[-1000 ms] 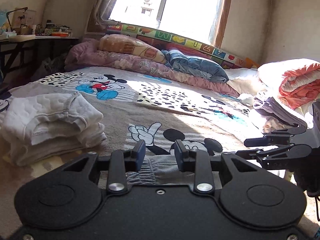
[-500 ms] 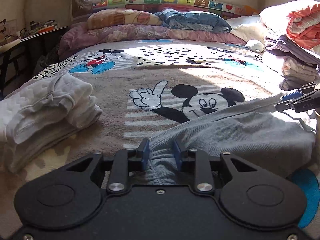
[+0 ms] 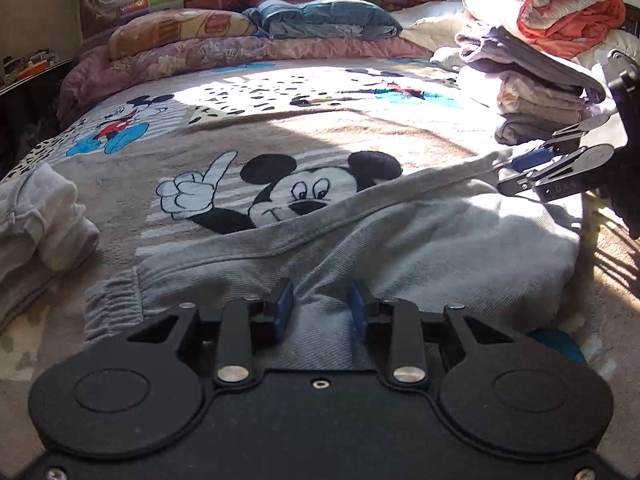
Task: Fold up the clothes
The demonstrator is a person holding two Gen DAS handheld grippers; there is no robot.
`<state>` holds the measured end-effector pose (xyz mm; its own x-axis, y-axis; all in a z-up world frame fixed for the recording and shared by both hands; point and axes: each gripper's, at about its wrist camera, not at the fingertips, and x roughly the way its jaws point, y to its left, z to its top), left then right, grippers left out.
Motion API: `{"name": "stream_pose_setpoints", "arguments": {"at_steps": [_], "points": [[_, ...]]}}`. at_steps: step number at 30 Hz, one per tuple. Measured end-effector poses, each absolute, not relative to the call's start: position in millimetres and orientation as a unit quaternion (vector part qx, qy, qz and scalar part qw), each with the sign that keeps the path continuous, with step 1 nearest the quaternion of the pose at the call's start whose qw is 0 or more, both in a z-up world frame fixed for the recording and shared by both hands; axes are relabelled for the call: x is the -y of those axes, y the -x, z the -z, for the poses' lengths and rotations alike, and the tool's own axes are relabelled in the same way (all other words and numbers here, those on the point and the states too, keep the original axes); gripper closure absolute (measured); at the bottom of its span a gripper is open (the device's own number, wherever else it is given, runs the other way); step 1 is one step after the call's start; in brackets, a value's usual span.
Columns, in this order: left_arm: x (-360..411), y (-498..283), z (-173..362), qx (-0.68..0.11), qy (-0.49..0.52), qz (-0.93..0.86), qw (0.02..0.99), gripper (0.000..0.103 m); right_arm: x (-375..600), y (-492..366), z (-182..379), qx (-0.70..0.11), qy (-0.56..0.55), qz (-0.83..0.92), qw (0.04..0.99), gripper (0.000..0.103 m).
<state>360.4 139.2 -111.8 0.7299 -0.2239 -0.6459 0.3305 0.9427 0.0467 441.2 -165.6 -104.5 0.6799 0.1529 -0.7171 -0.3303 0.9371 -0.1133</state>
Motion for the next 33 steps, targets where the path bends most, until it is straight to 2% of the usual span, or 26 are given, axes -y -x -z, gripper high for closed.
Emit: {"name": "stream_pose_setpoints", "arguments": {"at_steps": [5,9,13,16,19,27,28,29,32,33], "points": [[-145.3,-358.8,112.6,-0.33,-0.061,0.153,0.93,0.072,180.6,-449.9,105.3,-0.38,0.108,-0.128,0.91,0.038],[-151.5,-347.1,87.7,-0.306,-0.03,0.173,0.936,0.072,185.4,-441.2,91.3,-0.362,0.107,-0.116,0.919,0.047],[-141.8,-332.8,64.4,-0.274,-0.018,0.212,0.938,0.072,180.1,-420.3,75.7,-0.33,0.113,-0.157,0.924,0.048],[-118.7,-329.4,66.3,-0.278,-0.038,0.246,0.928,0.072,166.2,-419.6,79.7,-0.339,0.154,-0.17,0.912,0.049],[-103.6,-330.7,74.6,-0.286,-0.052,0.247,0.925,0.072,173.4,-428.6,77.2,-0.334,0.138,-0.167,0.917,0.05],[-113.9,-342.3,79.7,-0.289,-0.02,0.213,0.933,0.072,138.0,-459.6,74.0,-0.334,0.209,-0.289,0.872,0.051],[-114.8,-342.6,79.8,-0.29,-0.019,0.213,0.933,0.072,129.9,-462.6,75.0,-0.336,0.219,-0.309,0.862,0.053],[-115.6,-343.1,80.2,-0.29,-0.017,0.213,0.933,0.072,121.9,-466.0,76.3,-0.341,0.229,-0.323,0.853,0.062],[-116.5,-344.6,82.6,-0.293,-0.016,0.213,0.932,0.072,104.0,-475.3,83.3,-0.371,0.234,-0.351,0.827,0.068],[-116.9,-345.6,83.7,-0.294,-0.015,0.212,0.932,0.072,100.7,-478.0,85.7,-0.384,0.232,-0.36,0.818,0.088]]}}
